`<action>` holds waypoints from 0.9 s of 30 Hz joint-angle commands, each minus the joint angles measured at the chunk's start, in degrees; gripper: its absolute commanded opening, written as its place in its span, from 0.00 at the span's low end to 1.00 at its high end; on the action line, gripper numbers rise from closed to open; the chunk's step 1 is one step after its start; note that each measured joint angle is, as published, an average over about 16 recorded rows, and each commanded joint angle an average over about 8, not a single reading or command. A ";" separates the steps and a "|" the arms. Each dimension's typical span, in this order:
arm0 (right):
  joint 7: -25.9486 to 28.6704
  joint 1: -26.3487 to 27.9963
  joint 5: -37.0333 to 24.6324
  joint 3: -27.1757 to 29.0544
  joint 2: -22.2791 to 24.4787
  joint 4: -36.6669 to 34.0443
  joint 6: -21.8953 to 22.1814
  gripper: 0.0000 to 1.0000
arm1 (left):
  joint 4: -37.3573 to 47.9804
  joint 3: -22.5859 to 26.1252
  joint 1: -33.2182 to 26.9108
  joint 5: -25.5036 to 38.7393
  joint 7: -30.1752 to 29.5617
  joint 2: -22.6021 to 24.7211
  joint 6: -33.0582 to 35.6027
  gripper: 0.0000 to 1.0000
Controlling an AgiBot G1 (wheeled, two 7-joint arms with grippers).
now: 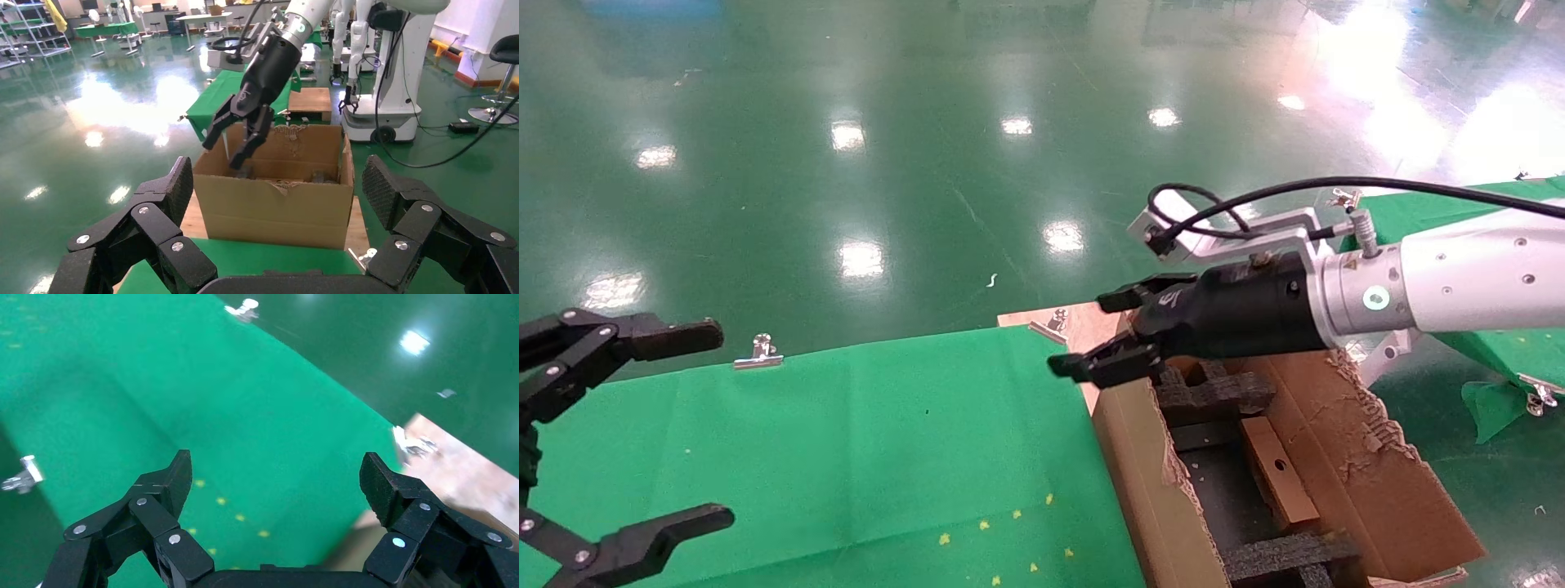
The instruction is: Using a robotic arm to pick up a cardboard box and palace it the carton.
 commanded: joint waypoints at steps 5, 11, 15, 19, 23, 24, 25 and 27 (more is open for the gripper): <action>-7.15 -4.58 5.47 5.78 -0.75 -0.48 -3.19 1.00 | 0.00 0.02 0.00 -0.01 0.01 -0.01 -0.01 1.00; -14.32 -9.18 10.95 11.58 -1.51 -0.97 -6.39 1.00 | 0.00 0.03 -0.01 -0.02 0.02 -0.01 -0.01 1.00; -19.14 -12.27 14.64 15.48 -2.01 -1.29 -8.54 1.00 | 0.00 0.04 -0.01 -0.03 0.02 -0.02 -0.02 1.00; -23.90 -15.32 18.27 19.32 -2.51 -1.62 -10.66 1.00 | 0.00 0.05 -0.01 -0.04 0.03 -0.02 -0.02 1.00; -28.59 -18.33 21.87 23.12 -3.01 -1.93 -12.75 1.00 | 0.00 0.07 -0.01 -0.04 0.03 -0.03 -0.03 1.00; -29.79 -19.10 22.78 24.09 -3.13 -2.02 -13.29 1.00 | 0.00 0.07 -0.02 -0.05 0.03 -0.03 -0.03 1.00; -31.00 -19.87 23.71 25.06 -3.26 -2.10 -13.83 1.00 | 0.00 0.07 -0.02 -0.05 0.04 -0.03 -0.03 1.00; -33.41 -21.42 25.55 27.01 -3.51 -2.26 -14.90 1.00 | 0.00 0.08 -0.02 -0.05 0.04 -0.03 -0.03 1.00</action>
